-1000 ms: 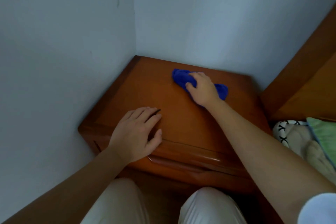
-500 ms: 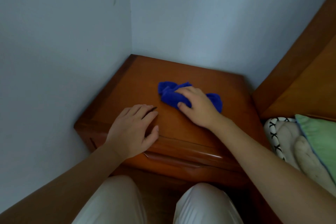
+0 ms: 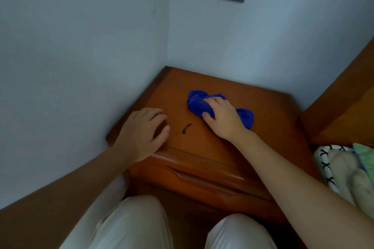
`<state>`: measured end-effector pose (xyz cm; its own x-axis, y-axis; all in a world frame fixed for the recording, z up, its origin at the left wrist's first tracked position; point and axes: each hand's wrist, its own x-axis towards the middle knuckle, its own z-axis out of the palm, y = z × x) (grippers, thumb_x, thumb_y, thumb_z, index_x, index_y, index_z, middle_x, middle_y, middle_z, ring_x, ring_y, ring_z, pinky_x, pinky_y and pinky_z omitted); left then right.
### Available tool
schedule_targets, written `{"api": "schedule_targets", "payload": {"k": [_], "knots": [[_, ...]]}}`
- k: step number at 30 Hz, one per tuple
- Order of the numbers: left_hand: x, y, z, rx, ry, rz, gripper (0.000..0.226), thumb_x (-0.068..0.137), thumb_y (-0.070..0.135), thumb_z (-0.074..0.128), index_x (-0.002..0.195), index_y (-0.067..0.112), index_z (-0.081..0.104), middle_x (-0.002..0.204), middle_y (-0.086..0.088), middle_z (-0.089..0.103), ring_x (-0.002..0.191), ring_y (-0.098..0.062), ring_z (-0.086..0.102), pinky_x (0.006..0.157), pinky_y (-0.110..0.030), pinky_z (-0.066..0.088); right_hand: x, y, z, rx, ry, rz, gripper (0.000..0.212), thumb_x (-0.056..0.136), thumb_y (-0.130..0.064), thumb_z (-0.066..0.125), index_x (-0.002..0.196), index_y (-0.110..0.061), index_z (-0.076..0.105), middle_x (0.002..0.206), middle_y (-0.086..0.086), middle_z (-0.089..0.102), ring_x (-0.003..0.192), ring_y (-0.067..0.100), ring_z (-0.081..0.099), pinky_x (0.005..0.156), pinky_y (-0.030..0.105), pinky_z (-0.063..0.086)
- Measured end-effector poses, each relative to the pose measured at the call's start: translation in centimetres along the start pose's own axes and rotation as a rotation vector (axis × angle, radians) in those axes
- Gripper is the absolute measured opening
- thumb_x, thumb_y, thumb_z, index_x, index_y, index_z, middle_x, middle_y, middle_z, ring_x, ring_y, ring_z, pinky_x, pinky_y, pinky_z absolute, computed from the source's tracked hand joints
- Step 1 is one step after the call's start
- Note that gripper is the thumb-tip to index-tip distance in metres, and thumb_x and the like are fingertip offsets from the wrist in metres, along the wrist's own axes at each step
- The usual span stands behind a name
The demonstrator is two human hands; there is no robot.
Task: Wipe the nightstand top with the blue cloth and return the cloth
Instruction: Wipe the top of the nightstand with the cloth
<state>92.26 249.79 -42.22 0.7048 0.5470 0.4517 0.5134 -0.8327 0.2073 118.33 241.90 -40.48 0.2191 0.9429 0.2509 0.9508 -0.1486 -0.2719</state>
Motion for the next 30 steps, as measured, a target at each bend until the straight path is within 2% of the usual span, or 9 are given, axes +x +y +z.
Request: {"api": "schedule_targets", "payload": {"k": [3,5,12,21,24,27,30], "knots": [[-0.3,-0.7,0.6,-0.021,0.026,-0.027,0.040,0.095,0.041,0.046,0.113,0.015,0.070,0.120,-0.003,0.067,0.112,-0.022,0.059,0.090,-0.040,0.046,0.6,-2.4,1.6,0.042,-0.046,-0.150,0.045,0.099,-0.036,0.055,0.141,-0.024,0.053,0.144,-0.004,0.054,0.132,0.016,0.046,0.107,0.027,0.025],[-0.3,-0.7,0.8,-0.034,0.026,-0.008,0.039,0.094,0.041,0.047,0.113,0.015,0.070,0.119,-0.003,0.067,0.112,-0.022,0.059,0.089,-0.041,0.046,1.9,-2.8,2.3,0.072,-0.040,-0.175,0.043,0.098,-0.036,0.056,0.140,-0.024,0.055,0.142,-0.004,0.054,0.129,0.018,0.048,0.106,0.029,0.031],[-0.3,-1.0,1.0,-0.075,0.046,-0.020,0.039,0.093,0.042,0.050,0.114,0.017,0.071,0.122,-0.001,0.066,0.115,-0.020,0.058,0.091,-0.040,0.046,9.9,-2.7,4.1,0.060,-0.039,-0.117,0.045,0.098,-0.034,0.056,0.141,-0.019,0.054,0.143,0.005,0.054,0.127,0.029,0.050,0.107,0.043,0.040],[-0.4,-1.3,1.3,-0.086,0.057,-0.031,0.039,0.091,0.041,0.053,0.115,0.017,0.072,0.124,0.000,0.067,0.119,-0.018,0.057,0.093,-0.036,0.043,19.6,-2.7,6.1,-0.013,-0.050,0.025,0.050,0.099,-0.035,0.052,0.143,-0.011,0.052,0.143,0.019,0.053,0.125,0.040,0.051,0.107,0.048,0.040],[-0.5,-1.1,1.2,-0.092,0.065,-0.046,0.038,0.091,0.041,0.053,0.114,0.018,0.072,0.123,0.001,0.067,0.118,-0.017,0.056,0.092,-0.036,0.043,19.9,-3.2,6.3,-0.003,-0.058,-0.001,0.049,0.096,-0.035,0.052,0.140,-0.013,0.055,0.140,0.018,0.056,0.123,0.041,0.053,0.106,0.049,0.040],[-0.4,-1.0,1.1,-0.093,0.069,-0.043,0.037,0.090,0.040,0.054,0.114,0.018,0.072,0.122,0.001,0.067,0.116,-0.017,0.057,0.091,-0.033,0.043,17.5,-4.3,6.1,0.050,-0.064,-0.104,0.051,0.090,-0.042,0.049,0.134,-0.017,0.060,0.134,0.011,0.062,0.119,0.033,0.057,0.103,0.046,0.042],[-0.5,-0.9,1.0,-0.083,0.066,-0.036,0.036,0.089,0.040,0.055,0.112,0.017,0.072,0.119,0.001,0.067,0.113,-0.017,0.057,0.089,-0.033,0.043,13.8,-5.8,5.6,0.086,-0.072,-0.172,0.047,0.092,-0.040,0.055,0.133,-0.018,0.062,0.132,0.007,0.063,0.118,0.029,0.057,0.104,0.042,0.040]]}}
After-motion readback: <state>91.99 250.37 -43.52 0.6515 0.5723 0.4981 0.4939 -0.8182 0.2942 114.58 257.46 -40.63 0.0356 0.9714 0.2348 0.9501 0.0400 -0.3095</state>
